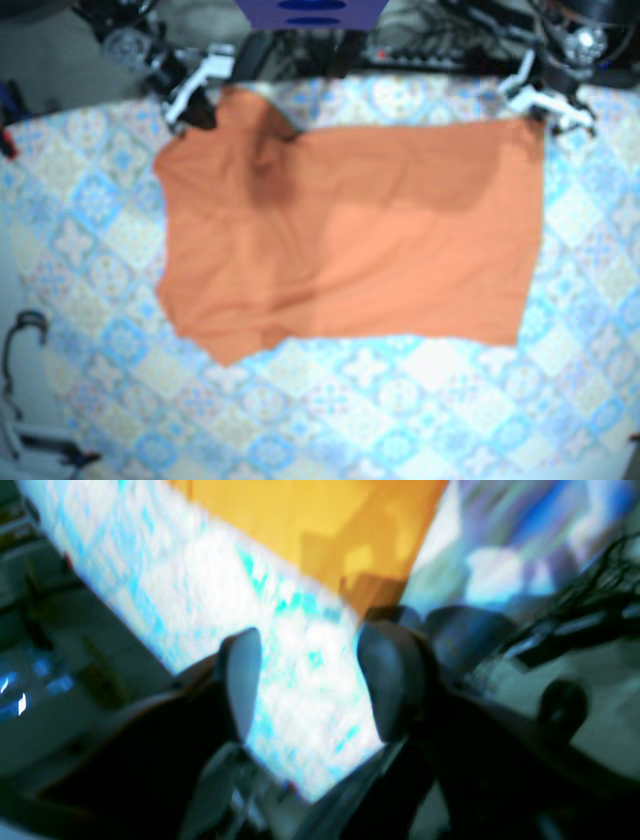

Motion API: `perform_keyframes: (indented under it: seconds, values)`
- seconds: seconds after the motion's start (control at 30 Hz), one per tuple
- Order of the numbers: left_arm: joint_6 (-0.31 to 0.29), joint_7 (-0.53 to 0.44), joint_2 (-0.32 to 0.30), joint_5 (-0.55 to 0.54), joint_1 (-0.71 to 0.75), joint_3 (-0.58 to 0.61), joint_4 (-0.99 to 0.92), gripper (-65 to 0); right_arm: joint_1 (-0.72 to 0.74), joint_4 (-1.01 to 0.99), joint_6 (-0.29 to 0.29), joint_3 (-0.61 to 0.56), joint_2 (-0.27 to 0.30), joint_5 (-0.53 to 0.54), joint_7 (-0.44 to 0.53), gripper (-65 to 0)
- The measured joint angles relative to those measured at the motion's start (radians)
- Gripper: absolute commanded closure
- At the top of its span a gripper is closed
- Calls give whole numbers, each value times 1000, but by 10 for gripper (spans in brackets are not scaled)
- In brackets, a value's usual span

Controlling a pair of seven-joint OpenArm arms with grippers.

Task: Fold the T-shirt properly
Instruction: 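Grasp the shoulder corners of the orange shirt with both grippers, then adjust the grip on the shoulder corners with both grippers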

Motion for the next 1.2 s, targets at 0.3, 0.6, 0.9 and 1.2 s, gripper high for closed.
perform_keyframes:
  seconds: [0.3,0.6,0.9,1.2]
  values:
    - [-8,-29,-13,-69,-1,-43,-138,-426,0,0,0,-2,0,0,-3,-27]
    - [-13,-69,-8,-58,-119,-6,-178,-308,0,0,1,-2,0,0,-3,-27]
    - [-12,-65,-6,30,-164,68,-233,-306,0,0,3,-2,0,0,-7,-27]
    - [-6,-68,-11,26,-156,67,-240,-306,-3,0,3,-2,0,0,-7,-27]
